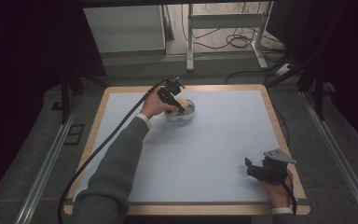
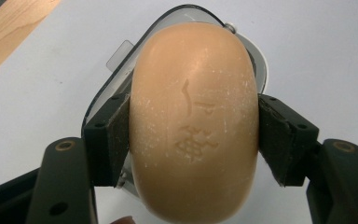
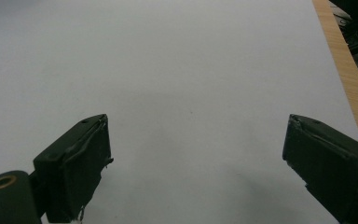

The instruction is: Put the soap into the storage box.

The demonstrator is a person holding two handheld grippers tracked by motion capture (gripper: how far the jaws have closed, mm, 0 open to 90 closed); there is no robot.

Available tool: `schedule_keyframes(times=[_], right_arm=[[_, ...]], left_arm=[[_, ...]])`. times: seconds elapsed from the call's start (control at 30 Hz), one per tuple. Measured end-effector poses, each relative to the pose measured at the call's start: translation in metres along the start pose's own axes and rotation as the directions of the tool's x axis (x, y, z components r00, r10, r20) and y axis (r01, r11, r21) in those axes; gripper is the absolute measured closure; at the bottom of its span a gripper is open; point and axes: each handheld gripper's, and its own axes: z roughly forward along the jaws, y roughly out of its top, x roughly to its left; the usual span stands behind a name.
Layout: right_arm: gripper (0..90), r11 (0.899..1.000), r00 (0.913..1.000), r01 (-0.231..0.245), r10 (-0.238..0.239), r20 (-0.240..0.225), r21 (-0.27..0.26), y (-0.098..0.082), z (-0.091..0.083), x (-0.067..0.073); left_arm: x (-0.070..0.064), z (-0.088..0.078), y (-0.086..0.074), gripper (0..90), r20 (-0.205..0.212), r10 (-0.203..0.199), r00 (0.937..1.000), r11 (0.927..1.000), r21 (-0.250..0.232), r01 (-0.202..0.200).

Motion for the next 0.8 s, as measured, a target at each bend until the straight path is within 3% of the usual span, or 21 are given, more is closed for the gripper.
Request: schedule_keyframes(times=[0.43,0.53,0.6,0.8], right_arm=[[7.5,1.0,1.0,0.004,-0.004,0.005,0.003,0.0,0.0,0.001],[7.5,1.0,1.0,0.005,-0.005,0.004,0.004,0.0,0.0,0.001],[7.5,1.0,1.0,0.005,-0.005,0.003,0.005,0.0,0.0,0.001],[7.5,1.0,0.9999,0.012,-0.012,0.007,0.006,0.0,0.0,0.002]], left_arm=[[0.0,0.017,0.001,32.2,-0.016,-0.017,0.9997,0.9997,0.015,0.017],[-0.002,0.011,0.001,30.0,0.008,-0.034,0.9994,0.9989,-0.033,0.034],[-0.004,0.005,0.001,26.2,0.01,-0.019,0.9998,0.9993,-0.032,0.02],[-0.012,-0.016,-0.008,22.5,-0.007,-0.012,0.9999,0.9964,-0.085,0.011]])
